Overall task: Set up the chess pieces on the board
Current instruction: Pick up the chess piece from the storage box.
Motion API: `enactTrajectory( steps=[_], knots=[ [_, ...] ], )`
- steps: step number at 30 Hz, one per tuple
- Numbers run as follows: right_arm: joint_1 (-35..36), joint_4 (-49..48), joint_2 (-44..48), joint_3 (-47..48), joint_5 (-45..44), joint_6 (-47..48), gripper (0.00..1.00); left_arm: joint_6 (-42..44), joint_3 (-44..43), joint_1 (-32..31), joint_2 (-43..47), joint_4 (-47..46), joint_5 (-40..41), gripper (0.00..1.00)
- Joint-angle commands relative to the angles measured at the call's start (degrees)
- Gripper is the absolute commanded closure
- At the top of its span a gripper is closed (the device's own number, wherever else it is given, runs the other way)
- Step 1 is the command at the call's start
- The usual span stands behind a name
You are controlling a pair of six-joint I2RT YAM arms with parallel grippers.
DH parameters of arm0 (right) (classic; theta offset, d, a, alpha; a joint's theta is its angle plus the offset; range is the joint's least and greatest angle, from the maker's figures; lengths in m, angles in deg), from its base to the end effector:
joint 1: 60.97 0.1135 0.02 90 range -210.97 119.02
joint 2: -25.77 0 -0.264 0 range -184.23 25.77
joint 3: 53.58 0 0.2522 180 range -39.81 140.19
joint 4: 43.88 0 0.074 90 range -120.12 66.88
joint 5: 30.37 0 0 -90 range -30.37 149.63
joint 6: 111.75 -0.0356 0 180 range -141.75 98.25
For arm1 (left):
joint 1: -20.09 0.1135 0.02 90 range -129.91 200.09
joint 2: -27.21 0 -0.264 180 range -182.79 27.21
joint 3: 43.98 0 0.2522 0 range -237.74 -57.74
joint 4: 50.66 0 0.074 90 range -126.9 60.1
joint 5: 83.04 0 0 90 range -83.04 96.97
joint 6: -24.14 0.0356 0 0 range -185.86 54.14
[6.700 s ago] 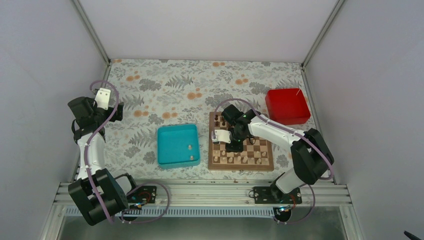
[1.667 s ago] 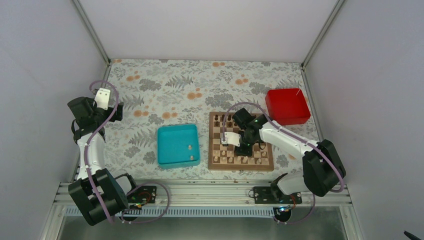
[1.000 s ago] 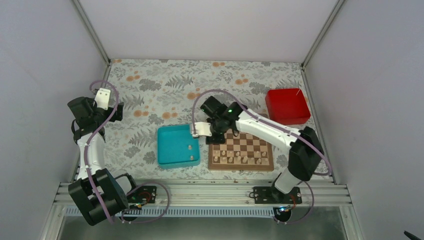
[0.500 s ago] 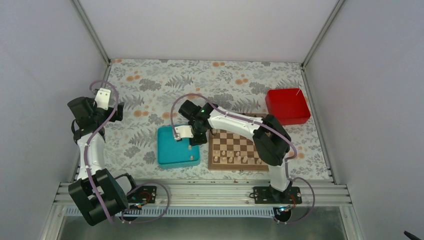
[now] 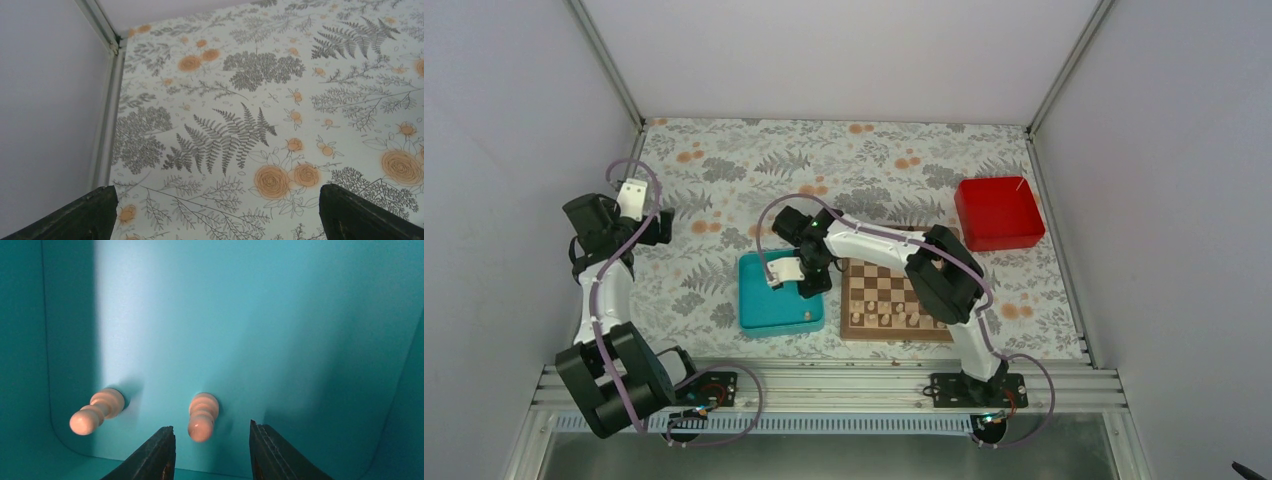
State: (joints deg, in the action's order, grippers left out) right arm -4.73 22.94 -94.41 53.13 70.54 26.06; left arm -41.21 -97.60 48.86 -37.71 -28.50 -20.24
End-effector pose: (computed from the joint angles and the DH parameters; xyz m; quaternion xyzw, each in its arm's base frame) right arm 0.2258 0.3499 0.1756 -0.7868 0.6040 0.1007 0.0771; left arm 0.2213 0.1030 0.2449 0.0805 0.8595 0.0219 0.5043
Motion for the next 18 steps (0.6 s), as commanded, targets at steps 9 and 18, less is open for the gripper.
enactTrajectory(
  steps=[9, 18],
  knots=[
    [0.6, -1.5, -2.5, -0.9, 3.6, 1.6, 0.62, 0.5, -2.3, 0.4, -5.7, -0.6, -0.7, 0.00],
    [0.9, -1.0, -3.1, 0.3, 6.2, 1.8, 0.83, 1.2, -3.4, 0.4, -9.7, 0.9, -1.7, 0.00]
  ],
)
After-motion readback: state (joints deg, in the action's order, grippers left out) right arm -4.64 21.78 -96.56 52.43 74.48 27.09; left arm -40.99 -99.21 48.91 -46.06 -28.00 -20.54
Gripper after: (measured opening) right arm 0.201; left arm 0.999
